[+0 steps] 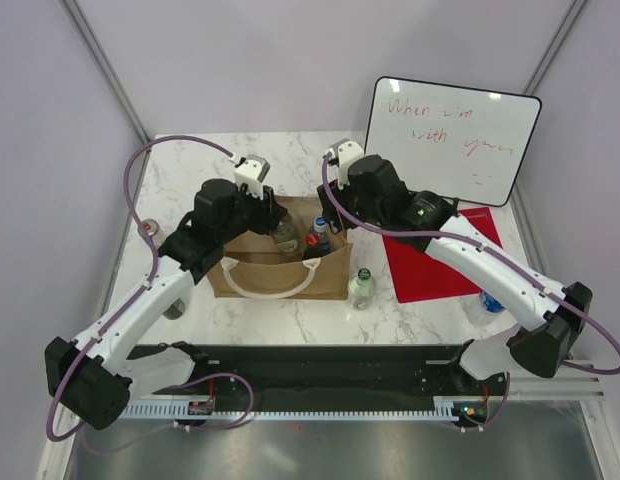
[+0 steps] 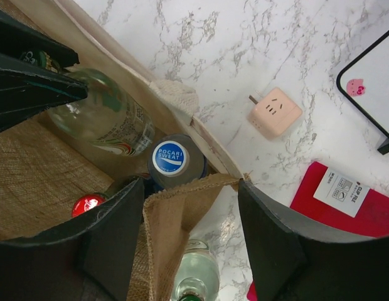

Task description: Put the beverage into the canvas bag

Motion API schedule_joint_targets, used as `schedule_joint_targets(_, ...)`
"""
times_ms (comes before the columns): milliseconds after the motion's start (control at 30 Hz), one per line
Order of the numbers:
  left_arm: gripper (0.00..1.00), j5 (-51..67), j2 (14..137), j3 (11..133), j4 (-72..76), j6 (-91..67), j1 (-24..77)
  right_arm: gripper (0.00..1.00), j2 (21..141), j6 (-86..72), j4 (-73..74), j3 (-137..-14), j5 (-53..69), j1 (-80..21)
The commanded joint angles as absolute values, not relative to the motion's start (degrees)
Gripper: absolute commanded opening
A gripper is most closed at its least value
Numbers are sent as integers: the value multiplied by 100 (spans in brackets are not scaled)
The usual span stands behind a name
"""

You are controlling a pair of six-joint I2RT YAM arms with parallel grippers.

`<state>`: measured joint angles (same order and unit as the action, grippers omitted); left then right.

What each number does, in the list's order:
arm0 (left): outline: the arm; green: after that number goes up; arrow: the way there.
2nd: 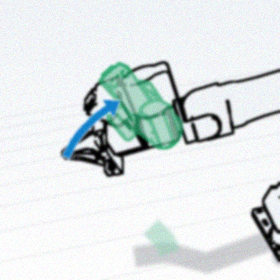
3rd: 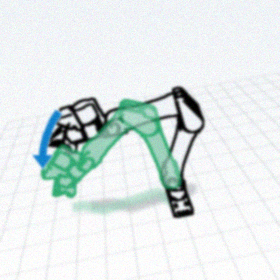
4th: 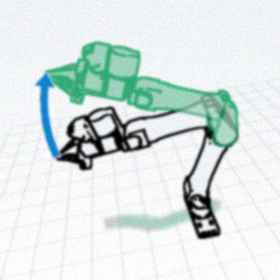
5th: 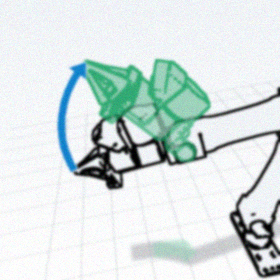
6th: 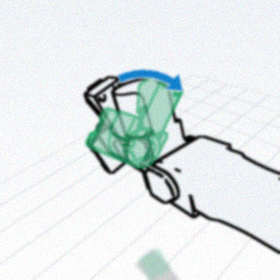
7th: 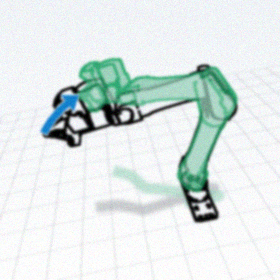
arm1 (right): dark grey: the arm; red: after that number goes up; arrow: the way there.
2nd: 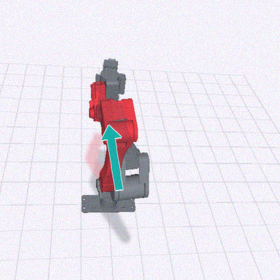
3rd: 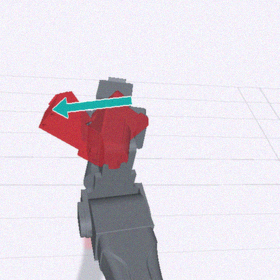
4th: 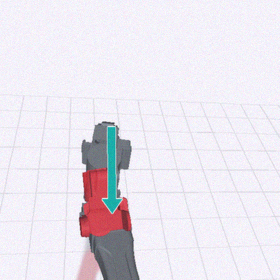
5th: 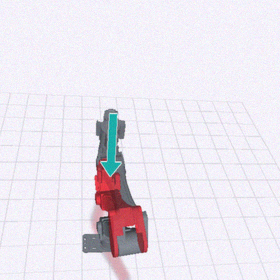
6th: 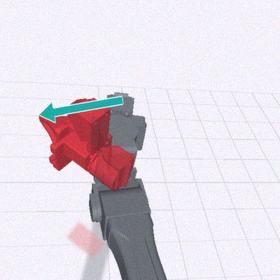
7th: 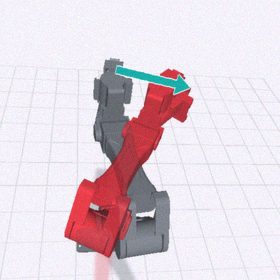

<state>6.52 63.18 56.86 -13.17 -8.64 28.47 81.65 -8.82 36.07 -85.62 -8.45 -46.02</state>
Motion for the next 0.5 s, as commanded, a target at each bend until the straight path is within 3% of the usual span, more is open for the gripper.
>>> schedule_joint_targets(0, 2, 449, 6302, 5740, 246, -879, 2997, 66, 8279, -1046, 3797, -8499, -826, -4632)
schedule_joint_targets(133, 2, 352, 6328, 5502, 606, -879, 3093, 60, 8244, -1028, 3797, -8306, -888, -4632)
schedule_joint_targets(467, 2, 0, 6609, 5186, 1099, -721, 3383, 54, 8086, -1028, 3762, -8112, -896, -4632)
